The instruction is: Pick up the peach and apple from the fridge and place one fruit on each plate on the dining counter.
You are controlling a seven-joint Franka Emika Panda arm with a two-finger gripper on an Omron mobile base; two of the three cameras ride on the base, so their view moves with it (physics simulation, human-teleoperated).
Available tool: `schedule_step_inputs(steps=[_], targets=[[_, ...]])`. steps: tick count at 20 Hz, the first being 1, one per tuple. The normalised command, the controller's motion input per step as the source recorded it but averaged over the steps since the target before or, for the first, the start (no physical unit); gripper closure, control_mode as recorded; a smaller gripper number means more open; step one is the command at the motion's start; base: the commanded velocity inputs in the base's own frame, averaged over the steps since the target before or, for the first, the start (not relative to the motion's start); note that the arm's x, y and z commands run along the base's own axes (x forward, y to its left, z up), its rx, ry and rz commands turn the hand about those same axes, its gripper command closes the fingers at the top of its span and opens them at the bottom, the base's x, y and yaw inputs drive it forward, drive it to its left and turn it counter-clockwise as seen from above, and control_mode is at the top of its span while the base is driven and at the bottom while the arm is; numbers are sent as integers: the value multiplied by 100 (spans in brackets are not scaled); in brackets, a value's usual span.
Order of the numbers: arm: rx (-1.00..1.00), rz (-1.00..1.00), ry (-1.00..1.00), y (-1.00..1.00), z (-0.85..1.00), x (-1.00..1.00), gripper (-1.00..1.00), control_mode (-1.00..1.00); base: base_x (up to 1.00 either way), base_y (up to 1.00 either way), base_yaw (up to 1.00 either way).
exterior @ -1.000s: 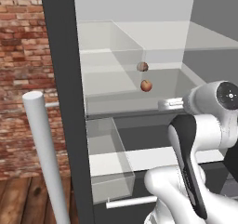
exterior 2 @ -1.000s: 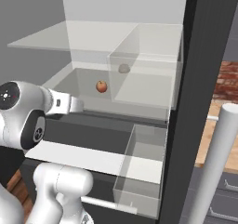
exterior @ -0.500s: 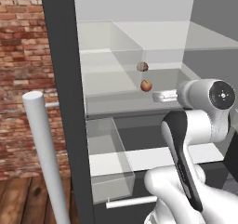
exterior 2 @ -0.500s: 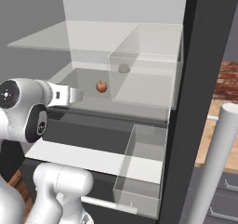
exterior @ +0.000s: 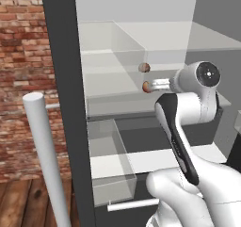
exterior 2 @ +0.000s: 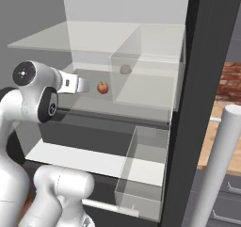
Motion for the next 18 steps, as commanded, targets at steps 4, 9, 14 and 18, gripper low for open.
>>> schedule_step_inputs(steps=[4,9,14,18], targets=[[2,-6,-8,0,-24,44,-100,-100,0,0,0],[1,-3,6,0,-22,63,-100,-100,0,0,0],[5,0,19,0,-15,60,-100,-100,0,0,0],[2,0,15,0,-25,49,-100,-100,0,0,0]])
